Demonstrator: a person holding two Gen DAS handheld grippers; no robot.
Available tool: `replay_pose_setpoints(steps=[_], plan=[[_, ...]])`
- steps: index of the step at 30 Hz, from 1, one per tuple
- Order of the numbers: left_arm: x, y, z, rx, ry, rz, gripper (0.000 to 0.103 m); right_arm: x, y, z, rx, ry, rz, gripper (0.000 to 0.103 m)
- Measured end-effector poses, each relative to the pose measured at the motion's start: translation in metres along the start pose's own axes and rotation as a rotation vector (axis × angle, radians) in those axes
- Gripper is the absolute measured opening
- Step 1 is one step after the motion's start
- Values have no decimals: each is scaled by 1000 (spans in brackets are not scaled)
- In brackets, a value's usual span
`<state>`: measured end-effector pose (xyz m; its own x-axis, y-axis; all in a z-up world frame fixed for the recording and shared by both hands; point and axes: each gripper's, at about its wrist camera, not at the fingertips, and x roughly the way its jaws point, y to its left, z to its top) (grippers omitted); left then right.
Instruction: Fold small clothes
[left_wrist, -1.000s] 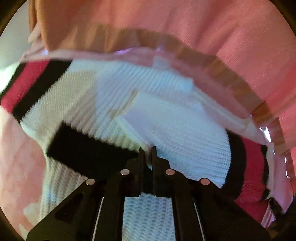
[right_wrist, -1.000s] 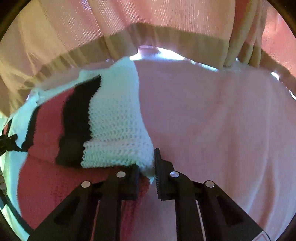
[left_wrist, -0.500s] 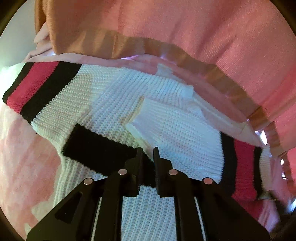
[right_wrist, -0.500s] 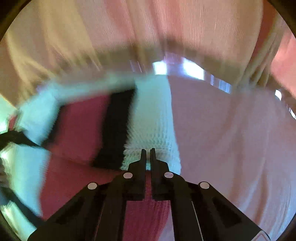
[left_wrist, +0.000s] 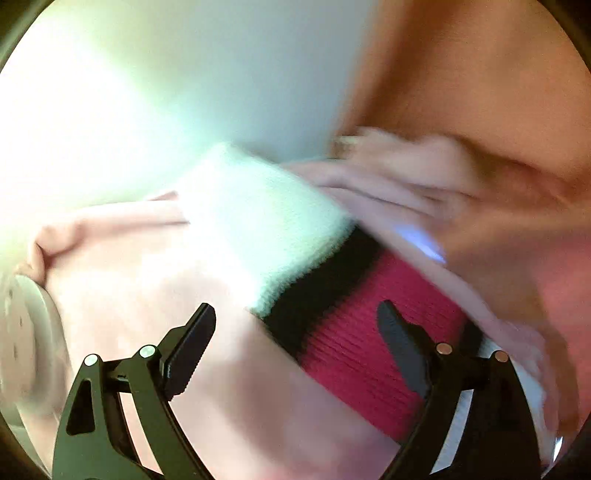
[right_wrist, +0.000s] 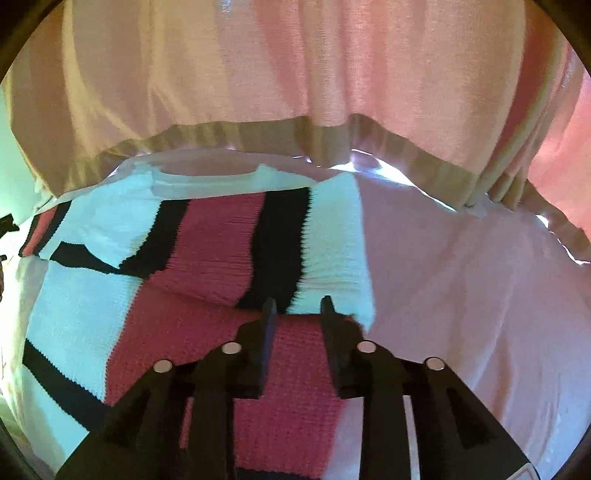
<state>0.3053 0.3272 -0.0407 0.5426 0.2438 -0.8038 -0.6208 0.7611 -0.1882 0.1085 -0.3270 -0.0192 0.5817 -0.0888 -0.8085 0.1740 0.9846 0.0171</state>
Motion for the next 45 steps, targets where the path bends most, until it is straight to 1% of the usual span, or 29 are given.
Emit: replay_pose_setpoints(steps=[2, 3, 4, 5, 6, 7, 8, 9, 10, 11, 13, 15, 16, 19, 20, 22, 24, 25, 26, 27, 28, 29, 30, 32, 34, 37, 40, 42, 45], plan=[[20, 13, 12, -17, 10, 37, 86, 4, 7, -5, -20, 6, -9, 32], [26, 16, 14, -26, 15, 34, 85, 9, 12, -6, -32, 20, -12, 34], [35, 19, 15, -40, 31, 12, 79, 14, 16, -8, -44, 36, -13, 34], [46, 21, 16, -60, 64, -21, 62, 16, 18, -11, -52, 46, -15, 34], [50, 19, 15, -62, 67, -10, 60, 19, 20, -13, -63, 55, -19, 34], [48, 12, 16, -28, 34, -2, 37, 21, 21, -14, -72, 61, -25, 34], [51, 7, 16, 3, 45, -19, 12, 22, 22, -14, -73, 61, -32, 34], [50, -1, 17, 24, 52, -32, 8, 22, 22, -14, -71, 61, -31, 34], [44, -9, 18, 36, 35, -31, 8, 22, 21, -13, -66, 59, -29, 34], [28, -21, 17, 55, -16, -40, 7, 19, 19, -11, -58, 49, -30, 36], [-5, -48, 11, 118, -91, -78, 7, 16, 16, -9, -50, 39, -30, 39], [-55, -87, -3, 199, -160, -177, 7, 11, 13, -6, -38, 29, -28, 40], [-89, -112, -18, 245, -194, -252, 7, 9, 11, -5, -33, 24, -24, 40], [-155, -164, -62, 346, -201, -429, 8, 0, 8, -1, -22, 3, -17, 42], [-178, -193, -89, 399, -187, -495, 8, -4, 6, 0, -18, -7, -16, 43], [-205, -231, -135, 479, -148, -576, 8, -8, 3, 2, -9, -14, -12, 45], [-217, -271, -192, 592, -76, -612, 13, -10, -2, 4, 0, -10, -13, 49], [-215, -290, -227, 642, -32, -609, 21, -10, -5, 5, 4, -7, -15, 49], [-211, -299, -247, 669, -3, -598, 45, -9, -9, 5, 11, -4, -18, 49], [-204, -306, -274, 686, 25, -567, 55, -9, -12, 6, 18, -2, -21, 49], [-201, -306, -292, 687, 36, -551, 59, -9, -16, 6, 27, 0, -23, 49], [-199, -300, -308, 692, 43, -531, 58, -10, -19, 6, 35, 3, -21, 49], [-194, -296, -313, 697, 46, -506, 59, -10, -23, 6, 45, 7, -17, 49], [-189, -277, -316, 683, 61, -467, 67, -11, -29, 5, 54, 16, 3, 50], [-180, -262, -300, 630, 78, -461, 72, -12, -30, 5, 48, 17, 18, 50], [-172, -228, -270, 534, 62, -443, 81, -12, -21, 5, 7, 4, 38, 51], [-168, -199, -236, 405, 70, -414, 83, -12, 9, 6, -97, -34, 20, 53], [-157, -184, -217, 319, 94, -412, 83, -10, 43, 11, -179, -55, 64, 59], [-144, -171, -202, 274, 105, -381, 83, -5, 102, 17, -316, -79, 100, 63]])
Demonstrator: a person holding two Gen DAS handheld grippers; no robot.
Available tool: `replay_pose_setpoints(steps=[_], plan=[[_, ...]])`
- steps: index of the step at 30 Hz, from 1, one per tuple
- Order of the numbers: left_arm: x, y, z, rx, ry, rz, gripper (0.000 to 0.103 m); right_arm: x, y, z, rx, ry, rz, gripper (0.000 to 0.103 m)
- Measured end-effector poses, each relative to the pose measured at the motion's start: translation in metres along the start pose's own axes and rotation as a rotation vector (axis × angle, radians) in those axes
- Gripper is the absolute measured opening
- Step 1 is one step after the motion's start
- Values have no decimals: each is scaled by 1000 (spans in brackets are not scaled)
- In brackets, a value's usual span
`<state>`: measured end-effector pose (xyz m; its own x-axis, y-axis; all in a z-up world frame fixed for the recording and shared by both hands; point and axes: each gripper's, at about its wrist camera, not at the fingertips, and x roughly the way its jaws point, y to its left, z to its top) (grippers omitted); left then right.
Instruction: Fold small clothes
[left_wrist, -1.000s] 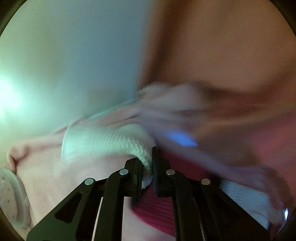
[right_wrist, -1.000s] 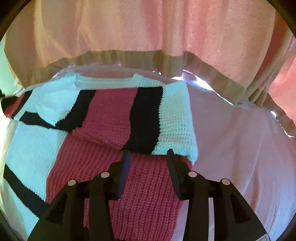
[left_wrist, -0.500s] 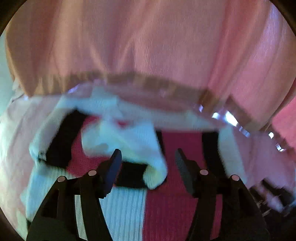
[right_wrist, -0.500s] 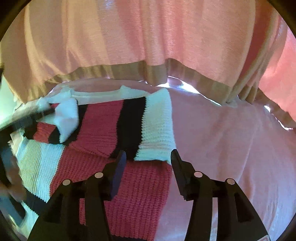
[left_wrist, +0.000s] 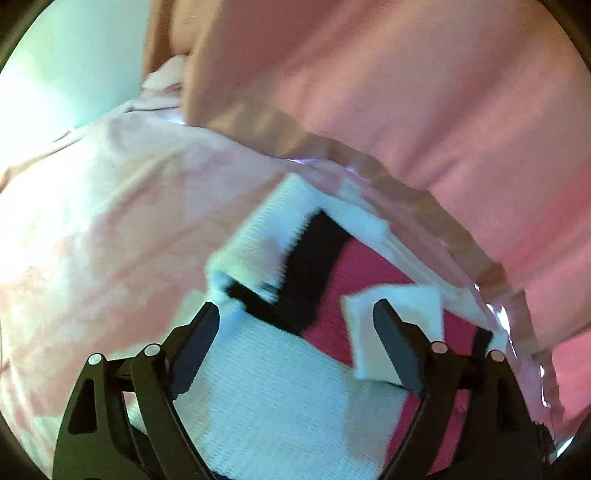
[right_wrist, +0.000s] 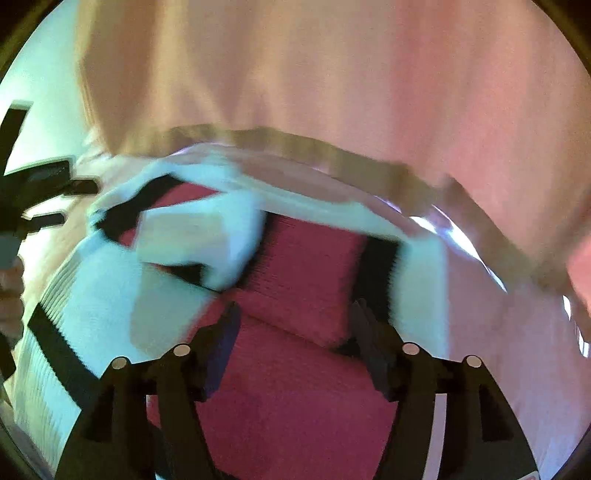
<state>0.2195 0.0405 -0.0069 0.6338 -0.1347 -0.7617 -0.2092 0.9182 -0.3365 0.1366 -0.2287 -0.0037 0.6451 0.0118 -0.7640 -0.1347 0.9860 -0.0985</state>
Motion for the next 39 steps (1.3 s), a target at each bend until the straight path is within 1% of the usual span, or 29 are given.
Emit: replay_pose_setpoints(steps=[2, 5, 7, 8, 9, 10, 11, 12, 13, 14, 15, 16, 18, 19, 20, 21, 22, 23, 24, 28, 30, 31, 32, 33, 34, 35, 37, 38, 39], plan=[[9, 11, 7, -25, 23, 1, 83, 19, 39, 13, -114, -1, 15, 63], [26, 27, 12, -58, 78, -2, 83, 57, 81, 25, -245, 49, 10, 63], [35, 37, 13, -85, 119, -15, 83, 80, 98, 31, -324, 62, -61, 62], [40, 40, 13, -104, 142, -27, 83, 86, 98, 34, -331, 68, -68, 42], [42, 42, 13, -114, 150, -32, 83, 89, 93, 38, -303, 81, -47, 5], [44, 43, 14, -114, 153, -31, 83, 88, 81, 44, -223, 98, -2, 8], [43, 42, 14, -107, 147, -27, 83, 78, 52, 54, -39, 80, 103, 7], [41, 40, 15, -95, 135, -22, 83, 69, 29, 56, 89, 63, 166, 7], [40, 38, 16, -88, 129, -18, 83, 63, 12, 56, 182, 54, 200, 7], [38, 36, 17, -77, 119, -15, 83, 57, -19, 50, 326, 49, 239, 7], [38, 34, 17, -72, 115, -20, 83, 57, -38, 43, 405, 59, 245, 10], [39, 32, 17, -69, 117, -24, 83, 63, -54, 33, 452, 86, 230, 13], [42, 26, 13, -67, 127, -28, 83, 86, -75, 10, 476, 204, 144, 17], [44, 23, 11, -68, 135, -31, 83, 90, -82, 2, 497, 234, 152, 18], [47, 19, 8, -72, 148, -40, 83, 92, -90, -7, 542, 246, 193, 22], [50, 16, 6, -75, 161, -53, 83, 90, -96, -12, 571, 231, 214, 29], [52, 13, 4, -81, 175, -64, 83, 88, -99, -14, 577, 214, 218, 33], [57, 11, 1, -95, 189, -73, 83, 87, -102, -15, 571, 198, 210, 41], [60, 10, 0, -108, 196, -77, 83, 87, -104, -14, 570, 203, 203, 46], [77, 12, -3, -174, 199, -71, 82, 98, -117, -20, 628, 203, 256, 46], [82, 14, -2, -204, 183, -79, 70, 102, -122, -23, 646, 182, 283, 46], [83, 14, -1, -200, 175, -79, 58, 103, -123, -23, 636, 177, 283, 43], [85, 13, 1, -177, 173, -75, 42, 104, -122, -20, 617, 169, 268, 27], [86, 12, 3, -157, 166, -61, 35, 105, -121, -16, 598, 160, 259, 7], [84, 13, 5, -142, 152, -37, 16, 103, -120, -11, 586, 146, 255, 7], [82, 15, 7, -143, 140, -25, 8, 96, -121, -7, 580, 121, 245, 6], [68, 22, 16, -170, 86, -19, 8, 72, -122, 10, 547, 35, 245, 6], [61, 24, 19, -165, 66, -14, 8, 52, -123, 20, 533, -23, 251, 6], [56, 25, 22, -150, 42, 1, 8, 40, -125, 25, 526, -56, 254, 6]])
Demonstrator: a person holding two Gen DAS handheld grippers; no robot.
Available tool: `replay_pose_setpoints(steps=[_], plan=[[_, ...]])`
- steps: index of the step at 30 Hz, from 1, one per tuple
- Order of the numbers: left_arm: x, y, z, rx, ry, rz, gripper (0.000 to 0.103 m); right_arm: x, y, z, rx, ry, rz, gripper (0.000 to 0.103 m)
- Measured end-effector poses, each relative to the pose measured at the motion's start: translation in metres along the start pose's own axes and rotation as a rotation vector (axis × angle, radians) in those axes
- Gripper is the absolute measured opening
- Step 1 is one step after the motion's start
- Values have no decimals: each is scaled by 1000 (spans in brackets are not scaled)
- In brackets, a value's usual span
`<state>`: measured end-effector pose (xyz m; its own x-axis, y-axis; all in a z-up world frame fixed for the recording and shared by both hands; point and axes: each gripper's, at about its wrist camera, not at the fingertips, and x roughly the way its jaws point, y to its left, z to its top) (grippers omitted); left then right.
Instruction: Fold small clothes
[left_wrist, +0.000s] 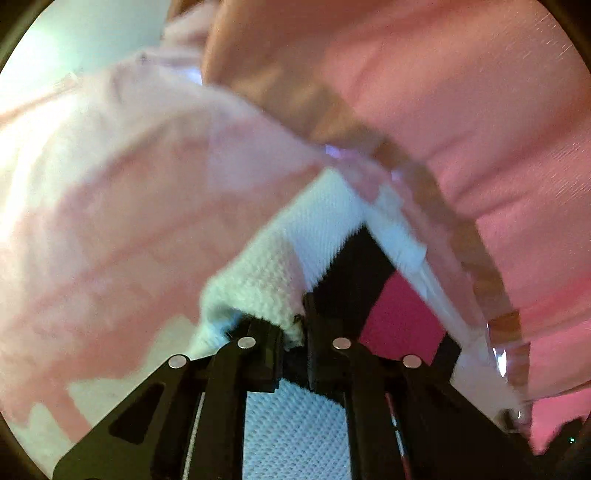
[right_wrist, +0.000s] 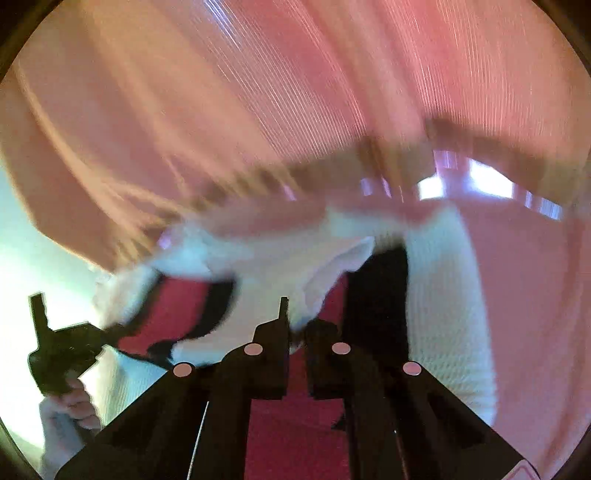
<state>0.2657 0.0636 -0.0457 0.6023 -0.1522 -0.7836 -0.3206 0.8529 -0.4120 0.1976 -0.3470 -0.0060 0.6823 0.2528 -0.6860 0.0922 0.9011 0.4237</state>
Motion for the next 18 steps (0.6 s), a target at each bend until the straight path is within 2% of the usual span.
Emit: replay_pose_setpoints(steps=[1, 2, 4, 5, 6, 9, 11, 13, 14, 16, 18], plan=[[-2, 0, 2, 17, -19, 13, 9, -8, 4, 3, -20, -22, 8, 6], [2, -1, 1, 53, -24, 45, 9, -7, 5, 1, -65, -22, -26, 5], [23, 6, -5, 63, 47, 84, 9, 17, -8, -14, -74, 57, -103, 5], [29, 10, -8, 49, 68, 91, 9, 38, -25, -29, -34, 134, -143, 5], [28, 11, -8, 42, 64, 87, 9, 47, -34, -37, -3, 169, -150, 5], [17, 7, -4, 73, 34, 74, 10, 34, -32, -27, -5, 124, -123, 5], [21, 11, -5, 77, 56, 78, 12, 23, -31, -18, -9, 77, -106, 5], [28, 13, -9, 79, 77, 79, 12, 31, -40, -22, 7, 113, -119, 5], [29, 7, -10, 101, 68, 95, 12, 48, -47, -32, 10, 185, -131, 5], [29, -4, -12, 161, 52, 125, 13, 47, -50, -39, 17, 170, -130, 6], [24, -12, -15, 198, 42, 131, 14, 30, -43, -32, 13, 165, -148, 13]])
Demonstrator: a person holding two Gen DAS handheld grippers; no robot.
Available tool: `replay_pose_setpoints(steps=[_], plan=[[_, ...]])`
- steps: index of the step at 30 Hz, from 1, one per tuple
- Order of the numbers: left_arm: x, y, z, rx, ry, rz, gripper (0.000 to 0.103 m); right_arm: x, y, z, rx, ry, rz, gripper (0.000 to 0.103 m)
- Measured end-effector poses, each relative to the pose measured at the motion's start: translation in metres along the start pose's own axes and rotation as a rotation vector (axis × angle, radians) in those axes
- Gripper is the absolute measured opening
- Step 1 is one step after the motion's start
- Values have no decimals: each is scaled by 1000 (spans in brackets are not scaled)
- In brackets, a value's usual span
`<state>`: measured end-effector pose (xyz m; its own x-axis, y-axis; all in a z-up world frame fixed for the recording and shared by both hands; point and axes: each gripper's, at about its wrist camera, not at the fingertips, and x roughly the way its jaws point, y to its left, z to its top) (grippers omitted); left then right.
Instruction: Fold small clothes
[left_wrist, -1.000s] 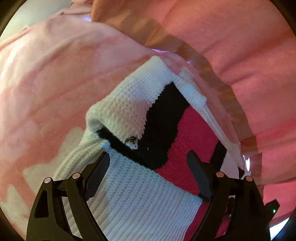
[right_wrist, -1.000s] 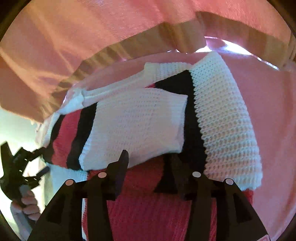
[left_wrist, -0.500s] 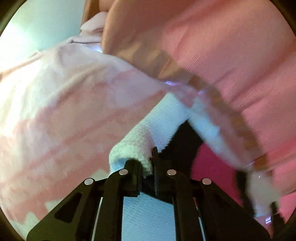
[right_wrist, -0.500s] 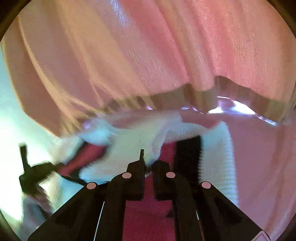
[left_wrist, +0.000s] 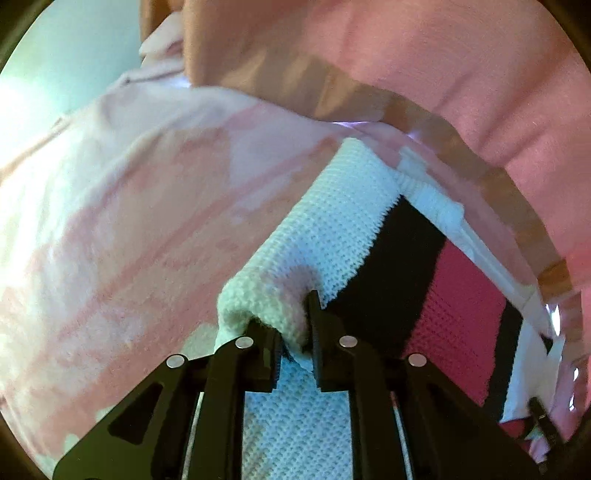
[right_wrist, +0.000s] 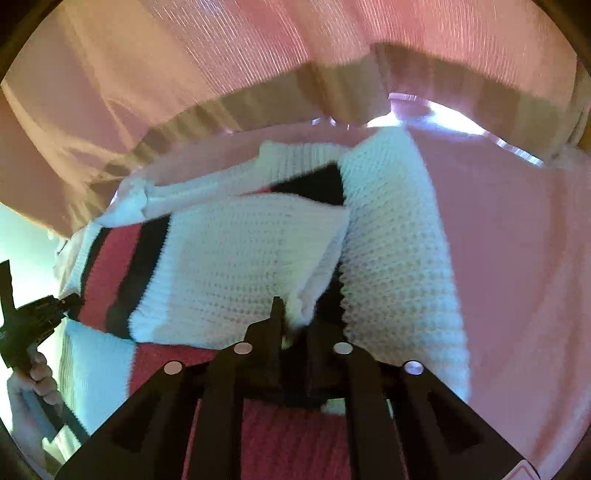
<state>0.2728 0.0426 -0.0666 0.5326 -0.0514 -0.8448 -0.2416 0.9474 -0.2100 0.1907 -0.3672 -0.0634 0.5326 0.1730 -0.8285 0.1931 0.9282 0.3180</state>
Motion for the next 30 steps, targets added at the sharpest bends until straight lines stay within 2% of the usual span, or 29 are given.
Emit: replay_pose_setpoints(steps=[1, 3, 5, 7, 9, 10, 13, 16, 19, 21, 25, 26, 27, 28, 29, 30], plan=[[-5, -1, 0, 11, 0, -9, 17, -14, 0, 1, 10, -28, -5, 16], [-23, 3, -1, 17, -1, -44, 32, -49, -6, -6, 33, -77, -58, 22], [-48, 14, -7, 18, -19, -66, 58, -80, -12, -22, 57, -91, -81, 26], [-74, 25, -15, 34, -36, -106, 66, -105, -17, -46, 77, -83, -81, 29], [-95, 35, -31, 99, -50, -118, 76, -136, -23, -91, 81, -79, -65, 45], [-104, 41, -41, 128, -59, -111, 79, -145, -25, -112, 79, -67, -63, 48], [-125, 74, -82, 168, -46, -104, 86, -157, -29, -171, 83, -17, -35, 50], [-125, 105, -114, 137, 7, -99, 86, -158, -32, -238, 126, 61, -10, 50], [-123, 129, -144, 101, 68, -102, 86, -152, -26, -274, 136, 108, 34, 50], [-124, 134, -156, 95, 101, -117, 86, -150, -17, -284, 126, 99, 56, 54], [-120, 142, -181, 43, 190, -211, 87, -144, -1, -285, 98, 75, 87, 56], [-123, 138, -184, 66, 153, -193, 86, -144, -1, -284, 97, 73, 93, 55], [-121, 133, -185, 92, 166, -186, 84, -143, 2, -283, 92, 63, 85, 42], [-121, 126, -185, 127, 158, -168, 75, -141, 2, -282, 90, 61, 80, 29], [-120, 121, -184, 159, 156, -176, 42, -136, 1, -280, 102, 80, 93, 10], [-117, 116, -184, 187, 168, -168, 31, -134, -1, -279, 126, 79, 103, 9]])
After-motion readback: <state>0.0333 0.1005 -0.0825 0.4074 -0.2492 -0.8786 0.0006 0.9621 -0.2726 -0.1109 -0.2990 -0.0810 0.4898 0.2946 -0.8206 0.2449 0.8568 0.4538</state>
